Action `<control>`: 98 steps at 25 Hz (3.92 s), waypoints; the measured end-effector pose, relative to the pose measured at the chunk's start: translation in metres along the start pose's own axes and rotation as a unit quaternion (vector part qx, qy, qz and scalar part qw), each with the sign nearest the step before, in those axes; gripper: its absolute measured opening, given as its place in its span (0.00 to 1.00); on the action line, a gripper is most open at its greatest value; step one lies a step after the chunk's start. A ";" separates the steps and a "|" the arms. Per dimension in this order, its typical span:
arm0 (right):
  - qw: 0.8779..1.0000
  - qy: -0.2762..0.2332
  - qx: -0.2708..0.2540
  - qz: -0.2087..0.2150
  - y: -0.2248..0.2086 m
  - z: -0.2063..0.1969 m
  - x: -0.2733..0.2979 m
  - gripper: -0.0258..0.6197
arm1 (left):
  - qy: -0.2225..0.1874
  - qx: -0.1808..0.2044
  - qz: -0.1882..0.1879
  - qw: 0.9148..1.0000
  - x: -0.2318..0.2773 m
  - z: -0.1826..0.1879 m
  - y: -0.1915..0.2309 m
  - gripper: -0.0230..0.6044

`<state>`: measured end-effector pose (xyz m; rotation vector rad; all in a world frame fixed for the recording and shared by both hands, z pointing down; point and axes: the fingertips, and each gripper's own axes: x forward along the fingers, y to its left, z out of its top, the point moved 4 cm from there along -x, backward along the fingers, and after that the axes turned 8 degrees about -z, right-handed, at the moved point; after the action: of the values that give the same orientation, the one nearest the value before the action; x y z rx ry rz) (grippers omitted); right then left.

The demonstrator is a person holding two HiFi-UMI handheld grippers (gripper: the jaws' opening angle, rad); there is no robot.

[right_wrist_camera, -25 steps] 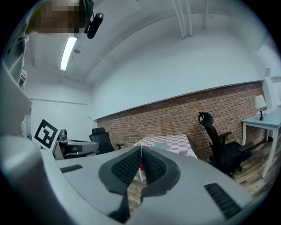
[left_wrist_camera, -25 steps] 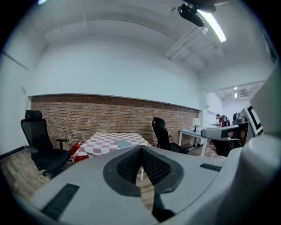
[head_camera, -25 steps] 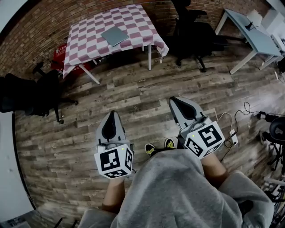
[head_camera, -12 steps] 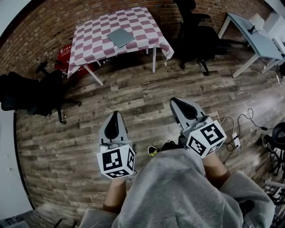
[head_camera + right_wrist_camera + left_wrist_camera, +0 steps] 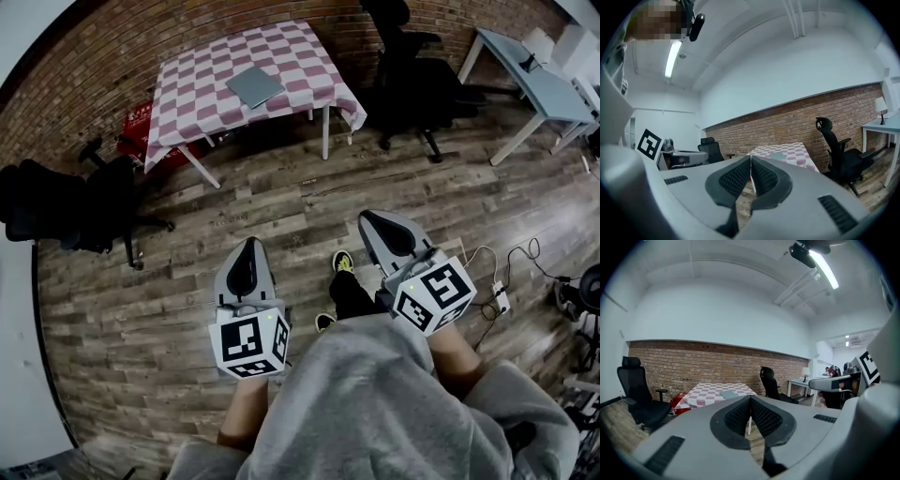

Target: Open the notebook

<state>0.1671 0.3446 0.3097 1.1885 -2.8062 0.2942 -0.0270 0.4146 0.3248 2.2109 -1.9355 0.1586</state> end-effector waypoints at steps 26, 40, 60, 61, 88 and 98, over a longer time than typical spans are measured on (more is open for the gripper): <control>1.000 -0.010 -0.019 0.007 -0.064 0.021 0.113 0.08 | 0.008 0.004 0.003 1.000 0.111 0.018 0.049 0.05; 1.000 -0.011 0.005 0.023 -0.141 0.054 0.213 0.08 | 0.031 0.008 0.031 0.999 0.222 0.061 0.082 0.05; 0.999 -0.007 0.020 0.048 -0.224 0.068 0.305 0.08 | 0.048 0.021 0.054 0.997 0.335 0.082 0.099 0.05; 0.998 -0.006 0.019 0.053 -0.224 0.068 0.308 0.08 | 0.049 0.019 0.058 0.997 0.336 0.082 0.101 0.05; 0.997 0.040 0.007 0.063 -0.221 0.053 0.432 0.08 | 0.067 -0.005 0.042 0.997 0.420 0.073 0.184 0.05; 0.994 0.096 0.017 0.053 -0.225 0.024 0.516 0.08 | 0.099 -0.018 0.024 0.995 0.478 0.064 0.246 0.05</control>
<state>-0.0301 -0.1758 0.3954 0.9607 -2.7104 0.4409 -0.2080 -0.0923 0.3820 2.0417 -1.8694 0.3343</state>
